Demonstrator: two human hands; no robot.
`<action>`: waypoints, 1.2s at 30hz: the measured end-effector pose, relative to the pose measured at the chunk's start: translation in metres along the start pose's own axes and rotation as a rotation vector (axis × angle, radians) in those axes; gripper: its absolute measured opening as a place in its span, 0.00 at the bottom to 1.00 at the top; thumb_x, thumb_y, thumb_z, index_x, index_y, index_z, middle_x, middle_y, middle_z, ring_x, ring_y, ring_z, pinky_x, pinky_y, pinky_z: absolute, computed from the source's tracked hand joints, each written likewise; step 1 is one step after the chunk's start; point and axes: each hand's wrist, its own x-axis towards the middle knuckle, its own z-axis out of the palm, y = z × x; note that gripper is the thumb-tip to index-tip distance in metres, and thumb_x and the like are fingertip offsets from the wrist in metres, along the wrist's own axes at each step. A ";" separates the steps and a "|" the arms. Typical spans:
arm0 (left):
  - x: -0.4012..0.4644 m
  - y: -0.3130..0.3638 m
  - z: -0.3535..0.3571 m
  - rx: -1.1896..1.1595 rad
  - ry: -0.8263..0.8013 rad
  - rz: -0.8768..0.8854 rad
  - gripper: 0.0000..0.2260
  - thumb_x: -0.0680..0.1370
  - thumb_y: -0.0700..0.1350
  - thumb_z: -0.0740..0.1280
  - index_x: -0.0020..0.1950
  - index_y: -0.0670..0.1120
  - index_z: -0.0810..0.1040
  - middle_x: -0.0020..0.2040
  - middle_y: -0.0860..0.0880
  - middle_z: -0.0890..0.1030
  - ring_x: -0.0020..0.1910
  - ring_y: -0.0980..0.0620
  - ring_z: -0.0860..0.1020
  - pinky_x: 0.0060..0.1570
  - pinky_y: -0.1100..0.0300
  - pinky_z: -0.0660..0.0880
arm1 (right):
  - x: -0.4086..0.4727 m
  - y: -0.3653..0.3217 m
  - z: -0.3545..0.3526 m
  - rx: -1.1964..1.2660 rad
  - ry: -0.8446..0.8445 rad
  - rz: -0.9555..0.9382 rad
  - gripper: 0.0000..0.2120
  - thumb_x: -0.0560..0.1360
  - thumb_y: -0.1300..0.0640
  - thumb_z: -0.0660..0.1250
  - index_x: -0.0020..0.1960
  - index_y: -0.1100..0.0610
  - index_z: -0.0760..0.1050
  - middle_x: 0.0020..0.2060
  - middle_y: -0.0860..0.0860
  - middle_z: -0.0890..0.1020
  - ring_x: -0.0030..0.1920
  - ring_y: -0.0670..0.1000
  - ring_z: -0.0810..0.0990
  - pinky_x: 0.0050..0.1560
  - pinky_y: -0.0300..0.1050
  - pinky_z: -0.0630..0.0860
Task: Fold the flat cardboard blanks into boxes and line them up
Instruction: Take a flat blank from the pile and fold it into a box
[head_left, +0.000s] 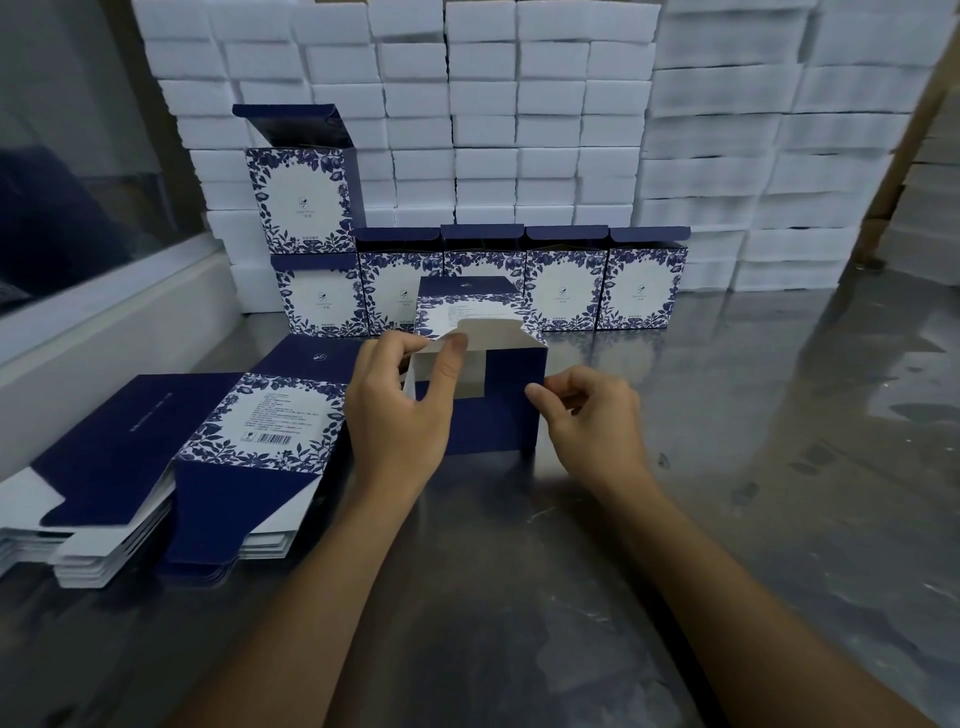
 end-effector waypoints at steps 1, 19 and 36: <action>0.000 0.000 0.000 0.000 -0.001 -0.003 0.20 0.76 0.62 0.64 0.45 0.45 0.77 0.44 0.49 0.78 0.42 0.56 0.74 0.43 0.61 0.70 | 0.000 0.000 0.000 -0.001 0.005 0.003 0.05 0.75 0.55 0.75 0.41 0.54 0.83 0.31 0.43 0.81 0.34 0.42 0.80 0.38 0.38 0.75; 0.002 -0.002 -0.001 -0.003 -0.001 -0.020 0.18 0.75 0.61 0.66 0.46 0.45 0.77 0.46 0.49 0.78 0.44 0.54 0.74 0.45 0.62 0.71 | -0.008 0.002 -0.002 -0.030 -0.230 0.024 0.31 0.75 0.53 0.74 0.74 0.43 0.65 0.43 0.45 0.82 0.44 0.47 0.82 0.50 0.52 0.81; -0.003 -0.011 0.007 -0.122 -0.207 -0.023 0.11 0.80 0.56 0.62 0.57 0.52 0.70 0.51 0.52 0.77 0.48 0.63 0.77 0.43 0.74 0.70 | -0.005 -0.023 -0.010 0.300 0.103 0.011 0.16 0.77 0.38 0.60 0.49 0.50 0.74 0.50 0.54 0.80 0.53 0.54 0.79 0.49 0.56 0.80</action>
